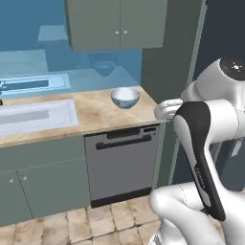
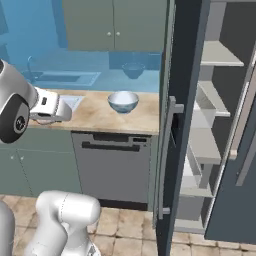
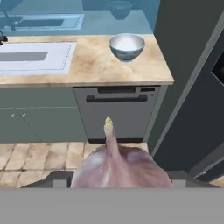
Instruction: Take the squash, garlic, and chicken drumstick from the freezer and place them in the bowl on the counter.
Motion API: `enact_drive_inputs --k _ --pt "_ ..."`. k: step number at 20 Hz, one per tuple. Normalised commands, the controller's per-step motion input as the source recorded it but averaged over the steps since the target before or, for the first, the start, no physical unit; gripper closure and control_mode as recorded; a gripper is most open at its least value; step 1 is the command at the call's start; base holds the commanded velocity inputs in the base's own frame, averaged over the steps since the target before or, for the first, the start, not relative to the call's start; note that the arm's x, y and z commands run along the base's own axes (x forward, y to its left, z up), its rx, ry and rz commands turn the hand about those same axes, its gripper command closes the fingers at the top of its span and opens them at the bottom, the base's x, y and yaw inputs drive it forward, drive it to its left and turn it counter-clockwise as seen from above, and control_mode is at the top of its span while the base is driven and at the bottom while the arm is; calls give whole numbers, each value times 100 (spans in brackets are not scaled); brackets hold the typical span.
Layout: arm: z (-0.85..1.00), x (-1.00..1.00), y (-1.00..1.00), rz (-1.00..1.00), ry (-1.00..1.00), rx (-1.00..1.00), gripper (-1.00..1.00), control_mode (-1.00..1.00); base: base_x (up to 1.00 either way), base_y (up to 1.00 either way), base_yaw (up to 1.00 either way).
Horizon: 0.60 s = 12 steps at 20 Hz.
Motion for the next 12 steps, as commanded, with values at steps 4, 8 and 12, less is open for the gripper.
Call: enact_drive_inputs --k 4,8,12 --pt "0 0 0 0 0 0 100 100 61 93 -41" --pt "0 0 0 0 0 0 100 100 32 18 -57" --pt "0 0 0 0 0 0 100 100 1 0 -56"
